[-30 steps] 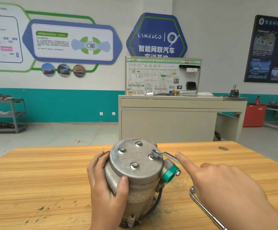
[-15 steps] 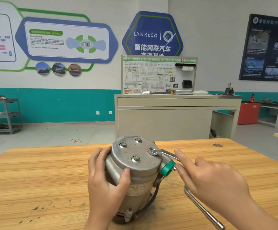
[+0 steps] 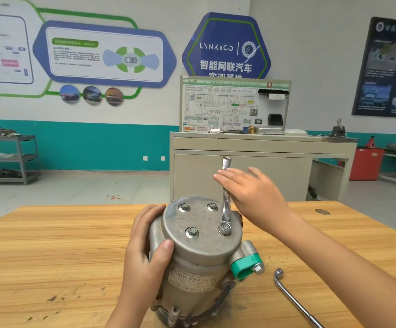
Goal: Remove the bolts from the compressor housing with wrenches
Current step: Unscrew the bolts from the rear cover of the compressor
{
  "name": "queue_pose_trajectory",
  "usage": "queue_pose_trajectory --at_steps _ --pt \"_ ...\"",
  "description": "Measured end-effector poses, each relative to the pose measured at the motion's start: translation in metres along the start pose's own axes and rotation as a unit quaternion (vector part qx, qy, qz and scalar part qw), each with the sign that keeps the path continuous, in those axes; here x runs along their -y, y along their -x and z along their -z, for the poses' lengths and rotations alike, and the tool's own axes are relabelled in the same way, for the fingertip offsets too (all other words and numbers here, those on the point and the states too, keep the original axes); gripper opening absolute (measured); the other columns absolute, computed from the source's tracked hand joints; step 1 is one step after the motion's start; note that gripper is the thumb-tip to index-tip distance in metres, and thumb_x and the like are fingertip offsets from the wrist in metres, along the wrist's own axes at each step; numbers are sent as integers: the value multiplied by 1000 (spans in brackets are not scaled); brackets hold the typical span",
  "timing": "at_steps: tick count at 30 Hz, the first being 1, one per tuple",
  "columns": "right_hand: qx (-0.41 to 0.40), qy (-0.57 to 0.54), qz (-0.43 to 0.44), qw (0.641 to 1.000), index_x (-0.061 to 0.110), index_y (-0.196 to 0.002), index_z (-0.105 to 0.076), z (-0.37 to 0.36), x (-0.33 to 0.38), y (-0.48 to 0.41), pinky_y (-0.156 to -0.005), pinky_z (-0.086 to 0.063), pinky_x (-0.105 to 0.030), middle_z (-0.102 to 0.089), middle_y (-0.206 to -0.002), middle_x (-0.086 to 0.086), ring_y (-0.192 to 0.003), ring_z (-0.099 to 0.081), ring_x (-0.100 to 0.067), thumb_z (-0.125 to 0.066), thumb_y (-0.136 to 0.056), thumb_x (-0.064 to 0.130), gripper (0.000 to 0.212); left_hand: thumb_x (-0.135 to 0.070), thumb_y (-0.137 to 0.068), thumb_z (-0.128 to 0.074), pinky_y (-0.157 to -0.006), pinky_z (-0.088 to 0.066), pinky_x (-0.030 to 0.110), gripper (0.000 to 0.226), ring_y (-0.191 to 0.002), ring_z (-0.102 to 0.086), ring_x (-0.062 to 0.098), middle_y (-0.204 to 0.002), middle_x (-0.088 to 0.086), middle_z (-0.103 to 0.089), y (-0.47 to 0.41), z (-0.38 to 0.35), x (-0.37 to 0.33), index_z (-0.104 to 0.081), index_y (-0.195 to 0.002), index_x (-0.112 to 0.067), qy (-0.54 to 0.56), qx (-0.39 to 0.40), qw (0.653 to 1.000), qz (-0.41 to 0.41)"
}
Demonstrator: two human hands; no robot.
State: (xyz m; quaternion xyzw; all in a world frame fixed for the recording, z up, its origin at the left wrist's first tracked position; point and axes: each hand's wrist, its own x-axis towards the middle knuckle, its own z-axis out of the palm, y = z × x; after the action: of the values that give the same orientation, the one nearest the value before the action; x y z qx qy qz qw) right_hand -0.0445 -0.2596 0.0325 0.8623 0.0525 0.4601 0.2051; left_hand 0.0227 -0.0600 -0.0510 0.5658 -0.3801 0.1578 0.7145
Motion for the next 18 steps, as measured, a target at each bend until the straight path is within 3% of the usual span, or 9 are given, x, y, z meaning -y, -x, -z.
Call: queue_pose_trajectory --at_steps 4,7,9,10,12,14,16,18 --pt "-31 4 31 999 5 -89 -72 -4 -1 -12 -74 -54 -38 -71 -96 -8 -86 -69 -22 -76 -66 -2 24 -47 -62 -50 -89 -43 12 55 -114 -52 0 -120 -9 -57 2 3 0 -57 -112 -27 4 -3 1000 2" --pt "-82 -87 -138 983 -2 -92 -67 8 -1 -10 -61 -52 -36 -70 -81 -15 -70 -67 -32 -64 -79 -1 13 -47 -64 -50 -91 -42 14 52 -113 -52 2 -120 -4 -57 5 6 1 -56 -111 -26 8 -16 1000 -7" --pt "-102 -190 -272 938 0 -103 -58 24 -1 -5 -59 -50 -43 -65 -72 -16 -65 -61 -36 -47 -94 9 18 -48 -64 -50 -90 -43 15 52 -113 -52 3 -120 -5 -56 8 8 1 -55 -111 -27 6 -27 1000 -6" --pt "-94 -238 -295 921 3 -109 -54 33 0 0 -57 -48 -46 -61 -66 -13 -60 -58 -35 -41 -96 13 21 -48 -64 -50 -90 -44 16 52 -112 -52 4 -119 -6 -56 10 9 1 -55 -111 -27 6 -32 999 -5" --pt "-56 -232 -259 936 8 -123 -50 53 11 10 -41 -40 -40 -47 -50 -2 -44 -48 -27 -40 -96 16 30 -48 -63 -49 -89 -44 16 53 -111 -52 3 -118 -8 -55 12 8 1 -55 -111 -26 0 -41 999 -6" --pt "32 -112 -175 978 18 -135 -44 74 27 22 -35 -27 -28 -34 -45 8 -37 -36 -20 -41 -95 23 41 -47 -63 -48 -89 -43 13 53 -110 -51 -1 -118 -11 -54 13 7 0 -54 -111 -26 -9 -47 999 -12" --pt "185 -15 -149 971 42 -142 -21 93 42 32 -43 -28 -31 -39 -53 7 -49 -44 -18 -29 -94 35 49 -47 -64 -47 -89 -41 9 52 -110 -51 -3 -119 -10 -54 12 5 -2 -54 -111 -26 -11 -47 999 -15" --pt "256 -4 -139 957 55 -136 9 102 52 48 -52 -32 -32 -52 -76 7 -70 -54 -17 -21 -96 37 53 -47 -64 -47 -89 -39 7 52 -110 -50 -5 -119 -9 -54 12 4 -2 -54 -111 -26 -9 -48 999 -18"
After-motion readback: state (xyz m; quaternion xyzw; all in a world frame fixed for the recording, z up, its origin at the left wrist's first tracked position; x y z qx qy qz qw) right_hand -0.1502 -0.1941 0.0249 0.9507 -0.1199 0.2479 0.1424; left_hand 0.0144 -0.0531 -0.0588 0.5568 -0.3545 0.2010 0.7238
